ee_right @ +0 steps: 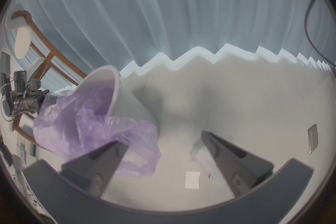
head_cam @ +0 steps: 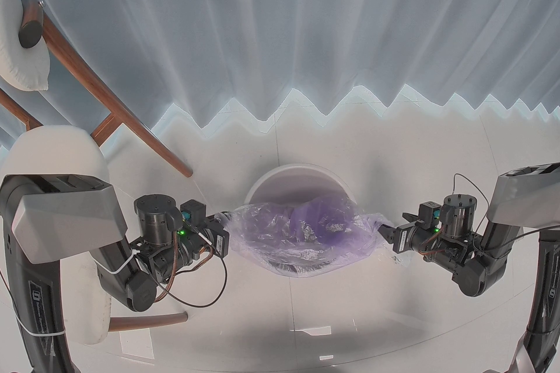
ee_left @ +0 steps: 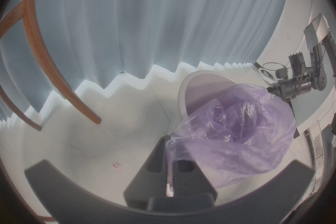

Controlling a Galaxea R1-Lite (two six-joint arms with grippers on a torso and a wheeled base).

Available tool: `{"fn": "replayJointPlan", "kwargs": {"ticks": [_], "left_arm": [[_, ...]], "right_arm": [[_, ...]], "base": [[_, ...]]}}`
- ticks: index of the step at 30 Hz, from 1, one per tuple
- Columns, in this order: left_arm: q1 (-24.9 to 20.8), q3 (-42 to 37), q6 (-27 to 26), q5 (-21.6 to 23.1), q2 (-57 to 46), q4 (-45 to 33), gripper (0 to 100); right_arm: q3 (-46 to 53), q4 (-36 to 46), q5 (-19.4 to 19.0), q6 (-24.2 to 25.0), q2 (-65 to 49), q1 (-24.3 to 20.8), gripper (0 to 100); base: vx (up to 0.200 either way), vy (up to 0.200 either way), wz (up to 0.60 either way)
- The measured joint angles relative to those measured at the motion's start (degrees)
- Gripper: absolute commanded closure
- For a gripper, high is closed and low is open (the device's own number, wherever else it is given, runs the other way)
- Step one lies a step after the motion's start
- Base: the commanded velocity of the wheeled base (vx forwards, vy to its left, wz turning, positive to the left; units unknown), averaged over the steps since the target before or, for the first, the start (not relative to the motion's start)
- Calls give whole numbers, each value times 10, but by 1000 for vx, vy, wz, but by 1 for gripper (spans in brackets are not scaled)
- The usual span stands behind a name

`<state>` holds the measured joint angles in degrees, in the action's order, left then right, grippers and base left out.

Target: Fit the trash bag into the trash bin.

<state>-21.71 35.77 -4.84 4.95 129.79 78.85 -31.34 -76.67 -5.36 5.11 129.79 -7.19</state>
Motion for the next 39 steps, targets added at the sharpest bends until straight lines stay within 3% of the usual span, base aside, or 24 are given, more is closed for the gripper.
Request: {"fn": "replayJointPlan", "kwargs": {"ticks": [1, 12, 13, 20, 28, 39], "left_arm": [[-5, -1, 0, 5, -5, 1, 100], [-22, -3, 0, 25, -21, 13, 100], [-24, -3, -1, 26, -23, 13, 0], [-28, -6, -1, 27, -30, 14, 0], [-33, -26, -2, 26, -56, 13, 0], [-19, -116, -1, 22, -122, 14, 0]], "right_arm": [[46, -3, -10, 7, -20, -7, 0], [153, -7, -37, -12, -87, -26, 0], [161, -9, -39, -18, -96, -28, 0], [175, -30, -53, -64, -123, -38, 0], [188, -40, -161, -154, -132, -42, 0], [181, -34, -191, -195, -107, -71, 0]], "base": [[0, 0, 0], [0, 0, 0], [0, 0, 0], [0, 0, 0], [0, 0, 0], [0, 0, 0]]}}
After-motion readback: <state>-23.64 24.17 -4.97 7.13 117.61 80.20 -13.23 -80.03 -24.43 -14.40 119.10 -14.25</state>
